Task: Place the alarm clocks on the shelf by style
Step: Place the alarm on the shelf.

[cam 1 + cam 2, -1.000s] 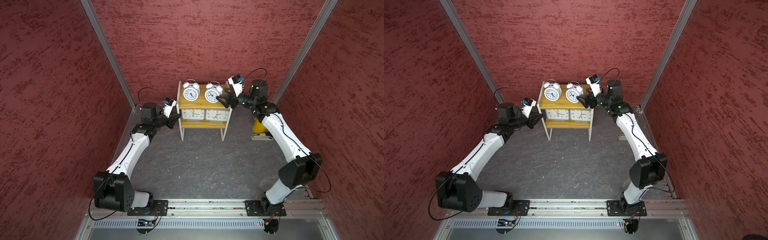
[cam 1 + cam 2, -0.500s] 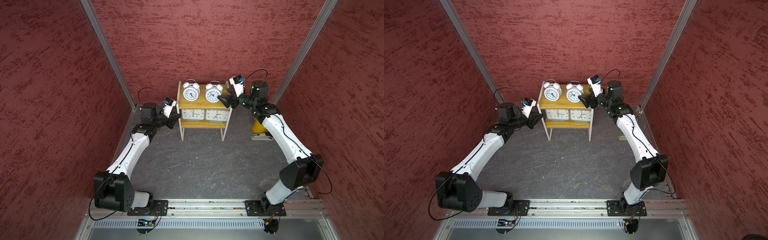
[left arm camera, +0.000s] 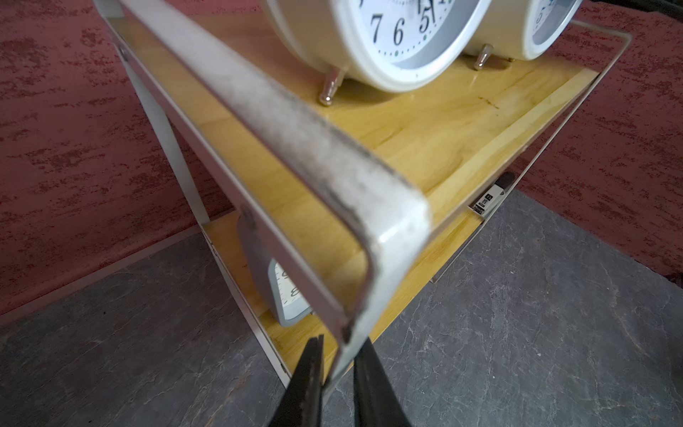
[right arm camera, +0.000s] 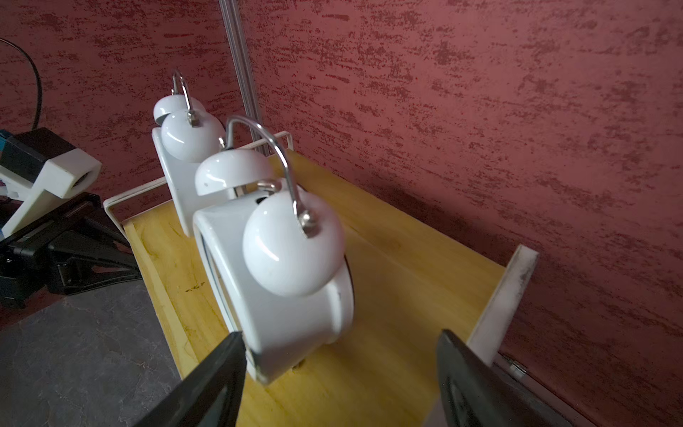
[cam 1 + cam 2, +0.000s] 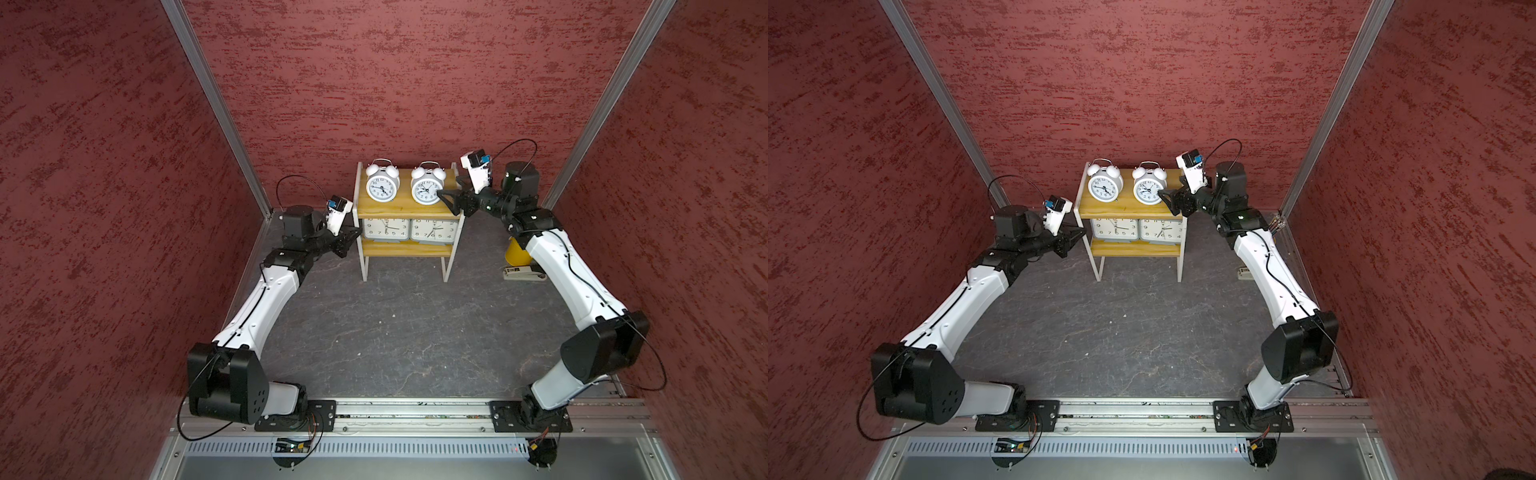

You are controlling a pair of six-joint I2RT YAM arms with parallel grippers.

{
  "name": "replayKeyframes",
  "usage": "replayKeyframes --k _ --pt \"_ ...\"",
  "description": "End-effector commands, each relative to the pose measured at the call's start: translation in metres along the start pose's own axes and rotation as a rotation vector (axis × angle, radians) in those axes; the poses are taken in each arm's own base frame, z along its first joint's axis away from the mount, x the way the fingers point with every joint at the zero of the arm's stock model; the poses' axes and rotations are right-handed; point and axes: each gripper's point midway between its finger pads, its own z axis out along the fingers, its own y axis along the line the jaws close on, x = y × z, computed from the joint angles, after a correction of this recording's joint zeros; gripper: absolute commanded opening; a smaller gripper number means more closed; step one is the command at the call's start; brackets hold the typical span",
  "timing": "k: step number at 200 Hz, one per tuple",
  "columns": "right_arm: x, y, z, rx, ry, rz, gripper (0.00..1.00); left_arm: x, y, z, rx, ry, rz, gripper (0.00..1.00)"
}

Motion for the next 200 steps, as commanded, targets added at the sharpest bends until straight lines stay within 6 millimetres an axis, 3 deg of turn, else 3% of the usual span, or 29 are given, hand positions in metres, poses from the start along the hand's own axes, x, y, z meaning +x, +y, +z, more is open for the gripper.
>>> replayKeyframes --k 1,26,33,50,73,84,94,128,163,200 --pt "-0.018 0.003 -0.014 0.015 -0.053 -0.032 0.82 -0.007 -0.013 -0.001 0.065 -0.015 0.017 0.19" --pt "-0.023 0.008 -0.018 0.004 -0.079 -0.035 0.84 -0.008 -0.012 -0.001 0.062 -0.015 0.015 0.27" --pt "-0.024 0.009 -0.020 0.003 -0.086 -0.036 0.84 -0.009 -0.012 -0.002 0.060 -0.017 0.016 0.34" --pt "-0.027 0.012 -0.026 0.008 -0.108 -0.036 0.86 -0.010 -0.013 -0.003 0.060 -0.020 0.018 0.65" --pt "-0.029 0.016 -0.037 0.020 -0.144 -0.031 0.87 -0.011 -0.014 -0.005 0.054 -0.021 0.018 0.86" --pt "-0.024 0.015 -0.038 0.033 -0.156 -0.016 0.87 -0.012 -0.014 -0.007 0.050 -0.025 0.021 0.89" --pt "-0.033 0.018 -0.053 0.059 -0.196 -0.022 0.88 -0.013 -0.013 -0.009 0.036 -0.033 0.021 0.92" --pt "-0.011 -0.002 -0.076 0.249 -0.218 0.024 0.89 -0.018 0.000 -0.025 -0.103 -0.108 0.009 0.99" --pt "0.023 -0.029 -0.103 0.483 -0.264 0.075 0.90 -0.006 0.010 -0.040 -0.223 -0.174 -0.003 1.00" --pt "0.078 -0.048 -0.112 0.630 -0.221 0.135 0.90 0.018 0.032 -0.053 -0.387 -0.241 -0.053 1.00"
